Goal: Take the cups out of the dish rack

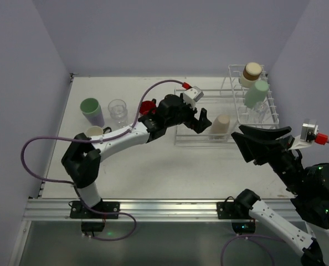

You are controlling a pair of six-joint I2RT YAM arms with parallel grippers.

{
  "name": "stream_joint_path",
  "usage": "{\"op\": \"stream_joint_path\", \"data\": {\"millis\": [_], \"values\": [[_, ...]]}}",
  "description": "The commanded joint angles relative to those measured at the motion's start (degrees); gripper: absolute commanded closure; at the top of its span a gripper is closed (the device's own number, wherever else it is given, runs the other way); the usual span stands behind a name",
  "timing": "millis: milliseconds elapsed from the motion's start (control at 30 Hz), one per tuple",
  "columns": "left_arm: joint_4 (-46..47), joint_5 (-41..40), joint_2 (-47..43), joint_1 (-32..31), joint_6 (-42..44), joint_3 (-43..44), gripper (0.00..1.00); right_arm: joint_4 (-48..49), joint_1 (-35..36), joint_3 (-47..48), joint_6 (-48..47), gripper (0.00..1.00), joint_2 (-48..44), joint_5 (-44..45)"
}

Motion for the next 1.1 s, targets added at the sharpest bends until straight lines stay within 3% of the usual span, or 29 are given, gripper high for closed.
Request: {"op": "stream_joint_path", "data": {"millis": [0, 133, 433, 633, 833, 900, 1067], "values": [[2.1, 0.7, 5.9, -1.1, 4.0, 10.5, 0.03, -1.9, 0.2, -1.0, -1.1, 0.45, -2.4, -0.5], [-1.0, -0.4, 15.5, -1.7, 4.9, 19.7, 0.02, -1.9, 0.2, -2.4, -0.8, 0.45, -3.8, -0.5], [-5.2, 0.8, 28.1, -2.9, 4.3, 33.4, 0.0, -1.9, 0.2, -5.0, -1.3, 0.45, -4.8, -1.4], [-6.9, 0.1, 32.8, -4.0, 4.8, 37.8, 0.0, -2.0, 0.2, -6.5, -1.4, 0.44, -5.8, -1.1], [-7.7, -6.2, 35.8, -4.3, 5.3, 38.6, 0.0, -2.2, 0.2, -7.5, -1.3, 0.44, -6.7, -1.0], [-7.7, -7.5, 36.1, -4.2, 5.6, 38.5, 0.02, -2.2, 0.2, -7.7, -1.3, 0.44, -6.7, -1.0], [-5.8, -10.5, 34.1, -4.2, 6.5, 35.5, 0.27, -2.0, 0.2, -8.2, -1.1, 0.43, -6.0, -1.0]]}}
